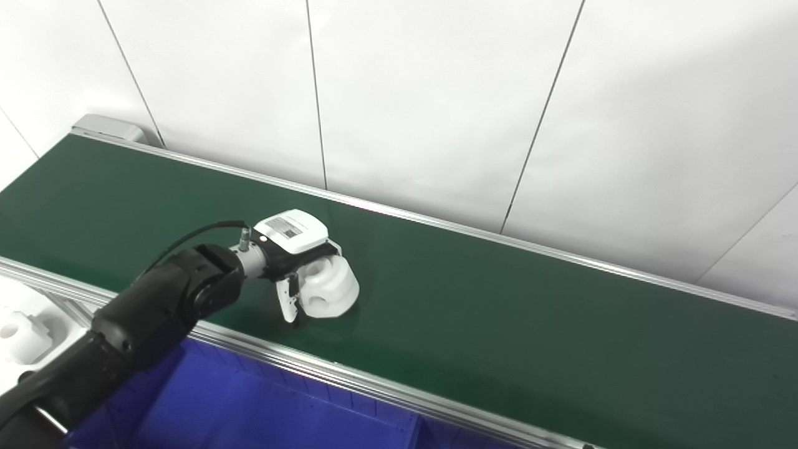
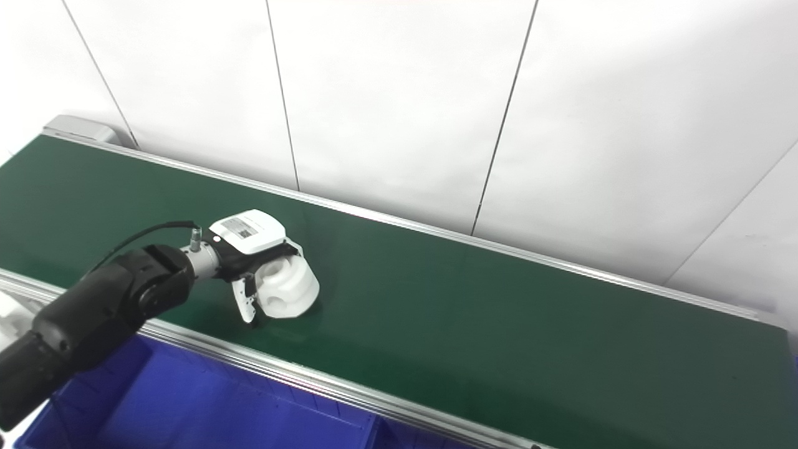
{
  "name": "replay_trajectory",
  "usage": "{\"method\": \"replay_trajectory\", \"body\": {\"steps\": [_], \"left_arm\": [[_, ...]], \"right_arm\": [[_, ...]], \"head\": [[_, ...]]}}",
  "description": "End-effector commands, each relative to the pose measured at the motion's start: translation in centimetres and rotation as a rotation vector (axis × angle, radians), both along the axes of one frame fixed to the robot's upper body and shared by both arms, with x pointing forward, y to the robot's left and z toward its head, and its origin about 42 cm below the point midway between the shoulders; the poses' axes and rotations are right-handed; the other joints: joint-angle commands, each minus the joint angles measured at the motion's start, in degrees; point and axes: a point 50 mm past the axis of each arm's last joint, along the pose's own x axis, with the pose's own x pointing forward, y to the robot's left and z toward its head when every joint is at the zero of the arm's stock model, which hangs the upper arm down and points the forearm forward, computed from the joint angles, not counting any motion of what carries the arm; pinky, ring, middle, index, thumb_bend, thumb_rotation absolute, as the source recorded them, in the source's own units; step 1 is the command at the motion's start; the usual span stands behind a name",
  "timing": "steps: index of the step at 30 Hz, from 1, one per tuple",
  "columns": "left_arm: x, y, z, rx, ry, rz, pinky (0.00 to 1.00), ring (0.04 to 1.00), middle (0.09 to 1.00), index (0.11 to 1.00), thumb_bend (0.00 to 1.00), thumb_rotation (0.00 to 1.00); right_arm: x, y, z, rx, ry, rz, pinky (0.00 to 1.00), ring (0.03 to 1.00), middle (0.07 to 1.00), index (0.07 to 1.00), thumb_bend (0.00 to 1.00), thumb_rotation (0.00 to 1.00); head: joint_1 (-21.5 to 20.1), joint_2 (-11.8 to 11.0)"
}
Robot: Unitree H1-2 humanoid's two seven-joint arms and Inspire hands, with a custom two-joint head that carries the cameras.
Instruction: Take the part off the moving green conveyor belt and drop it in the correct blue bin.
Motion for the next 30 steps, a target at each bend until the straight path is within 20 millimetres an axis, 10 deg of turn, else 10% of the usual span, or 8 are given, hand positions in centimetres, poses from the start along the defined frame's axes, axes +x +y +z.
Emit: {"method": "replay_trajectory", "body": {"steps": [1,18,30], "left_arm": [[0.0,0.0,0.4,-0.048,-0.025,-0.001,0.49,0.461,0.510,0.466,0.53,0.00],[-0.8,-1.1,0.7,-0.251,-0.026,0.022,0.45,0.444,0.499,0.470,0.52,0.00],[-1.9,0.8,4.8,-0.303,-0.115,0.029,0.44,0.431,0.484,0.480,0.53,0.00]], "right_arm": [[-0.1,0.3,0.9,0.017,-0.022,0.002,1.00,1.000,1.000,1.000,0.95,0.91],[0.0,0.4,1.0,0.023,-0.020,-0.002,1.00,1.000,1.000,1.000,0.98,0.90],[0.4,0.0,1.5,0.016,-0.037,-0.002,1.00,1.000,1.000,1.000,0.96,0.90]], "head": [[0.00,0.10],[-0.43,0.37],[3.70,3.20]]}}
